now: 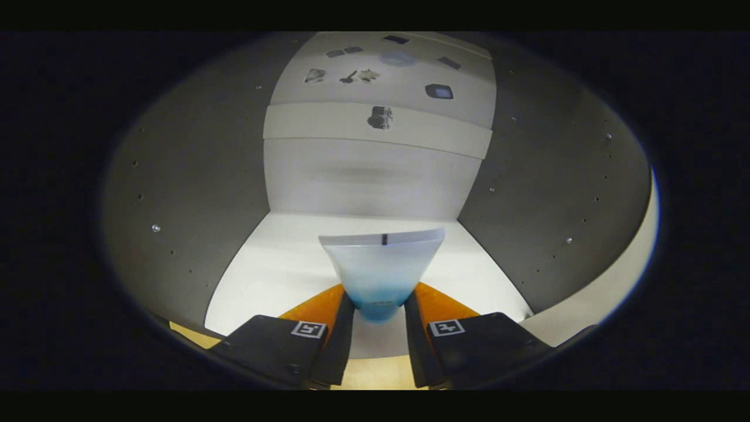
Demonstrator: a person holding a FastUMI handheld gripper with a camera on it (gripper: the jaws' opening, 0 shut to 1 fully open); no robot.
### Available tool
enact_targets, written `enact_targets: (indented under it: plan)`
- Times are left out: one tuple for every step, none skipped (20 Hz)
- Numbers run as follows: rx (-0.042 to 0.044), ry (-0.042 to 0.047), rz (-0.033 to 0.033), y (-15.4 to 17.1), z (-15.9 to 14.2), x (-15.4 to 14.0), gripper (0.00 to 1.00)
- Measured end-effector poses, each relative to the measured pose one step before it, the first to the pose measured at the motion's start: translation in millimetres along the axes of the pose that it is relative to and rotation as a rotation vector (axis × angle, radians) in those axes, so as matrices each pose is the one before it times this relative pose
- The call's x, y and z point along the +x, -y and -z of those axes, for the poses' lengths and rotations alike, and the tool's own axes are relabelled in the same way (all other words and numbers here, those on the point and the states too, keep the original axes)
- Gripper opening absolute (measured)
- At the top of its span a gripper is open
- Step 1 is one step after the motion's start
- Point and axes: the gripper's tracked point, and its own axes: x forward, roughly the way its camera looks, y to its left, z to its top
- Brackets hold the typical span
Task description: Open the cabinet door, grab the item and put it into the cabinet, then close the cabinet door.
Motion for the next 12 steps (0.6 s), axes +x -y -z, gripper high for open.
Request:
enact_targets:
  plan:
    - [0.00770,0.01659,0.00559,0.52,-0.68,-0.03,0.51]
    - [0.00674,0.00625,-0.00261,0.54,1.06,-1.25,0.53]
    - [0.00487,0.00144,0.00037,-1.20,1.07,-0.35,0.58]
    - [-0.00029,-0.00142,0.01229,1.88,1.36,2.26,0.64]
    - [-0.00303,0.00228,0.00235,0.18,0.62,-0.67,0.81]
    - [-0.00438,0.01266,-0.00600,-0.69,-2.98,-0.01,0.88]
    - [-0.00898,0.01915,-0.00282,-0.49,-3.13,-3.00,0.96]
    - [-0.01362,0.02063,-0.00046,0.40,-4.90,-1.67,0.98]
    - [-0.01509,0.02551,0.00061,0.33,-4.95,-3.49,0.98]
    - [-0.01547,0.03125,0.00574,1.73,-6.54,-5.22,0.98]
    - [-0.01567,0.03413,-0.00278,0.29,-6.78,-7.43,0.98]
    - [-0.00959,0.04135,0.00102,-0.01,-8.78,-12.60,0.98]
